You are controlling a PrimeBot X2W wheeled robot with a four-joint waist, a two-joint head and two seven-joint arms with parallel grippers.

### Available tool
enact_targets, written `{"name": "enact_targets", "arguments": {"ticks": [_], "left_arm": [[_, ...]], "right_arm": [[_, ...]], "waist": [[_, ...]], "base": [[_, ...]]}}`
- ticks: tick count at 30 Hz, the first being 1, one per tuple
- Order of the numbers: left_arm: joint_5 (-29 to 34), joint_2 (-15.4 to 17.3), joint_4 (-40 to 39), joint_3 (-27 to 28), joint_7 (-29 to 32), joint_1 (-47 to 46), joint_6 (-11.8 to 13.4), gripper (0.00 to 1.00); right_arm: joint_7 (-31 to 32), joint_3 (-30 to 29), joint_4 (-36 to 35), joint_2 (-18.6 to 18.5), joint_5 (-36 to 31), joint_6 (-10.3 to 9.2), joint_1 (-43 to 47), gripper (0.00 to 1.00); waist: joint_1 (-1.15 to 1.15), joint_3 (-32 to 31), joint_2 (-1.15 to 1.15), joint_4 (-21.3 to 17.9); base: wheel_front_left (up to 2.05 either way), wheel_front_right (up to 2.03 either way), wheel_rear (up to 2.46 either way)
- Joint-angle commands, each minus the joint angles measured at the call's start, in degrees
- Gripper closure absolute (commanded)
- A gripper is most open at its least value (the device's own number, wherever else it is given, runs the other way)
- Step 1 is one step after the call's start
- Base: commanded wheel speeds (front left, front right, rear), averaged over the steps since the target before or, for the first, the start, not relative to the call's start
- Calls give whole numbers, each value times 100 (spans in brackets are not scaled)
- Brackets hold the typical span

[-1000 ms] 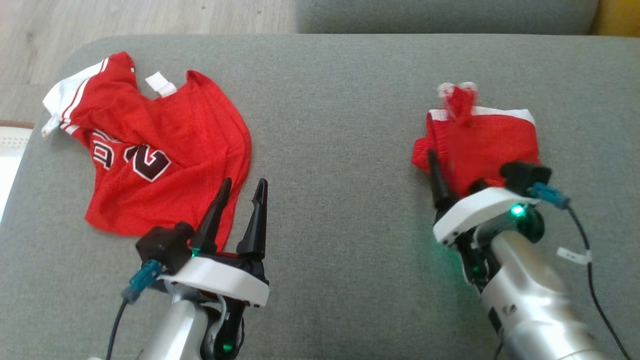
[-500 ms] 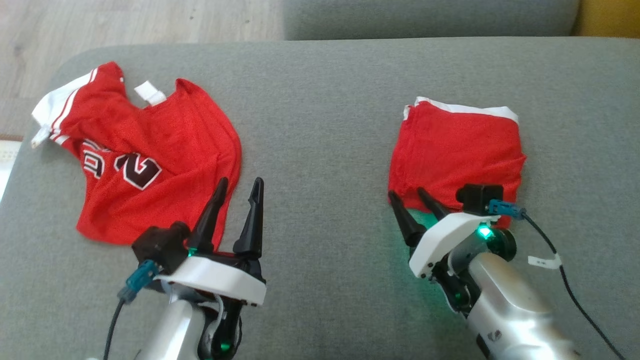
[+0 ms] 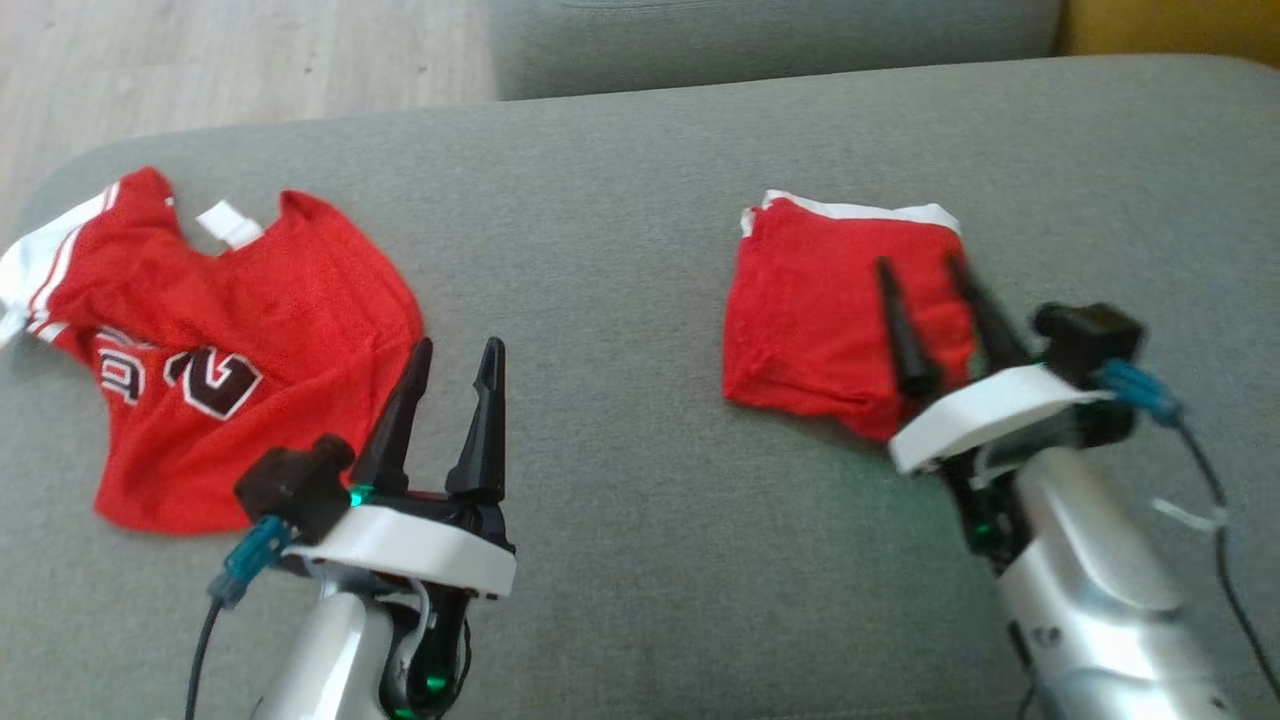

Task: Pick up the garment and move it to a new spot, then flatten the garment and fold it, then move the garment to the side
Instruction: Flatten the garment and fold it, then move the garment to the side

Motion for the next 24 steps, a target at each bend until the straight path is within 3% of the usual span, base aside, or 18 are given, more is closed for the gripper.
{"name": "enact_targets", "arguments": {"ticks": [1,6,11,24], "left_arm": [[74,26,-241,231,-30,-184,5,0],[93,26,-327,278,-30,-238,-1,0],[103,26,-345,287,-30,-234,-11,0],[72,26,-300,220,-30,-145,-53,0]], "right_arm": [[-135,-157,-397,-3,-316,-4,127,0],[-293,-1046,-1230,68,-1173,-4,633,0],[-359,-1625,-1940,159,-1600,-4,1142,0],[-339,-1743,-2203,171,-1419,-4,1538,0]], "waist": [[0,-4,0,-78],[0,-17,0,-210],[0,-23,0,-298],[0,85,0,-296]], "base": [[0,0,0],[0,0,0],[0,0,0],[0,0,0]]}}
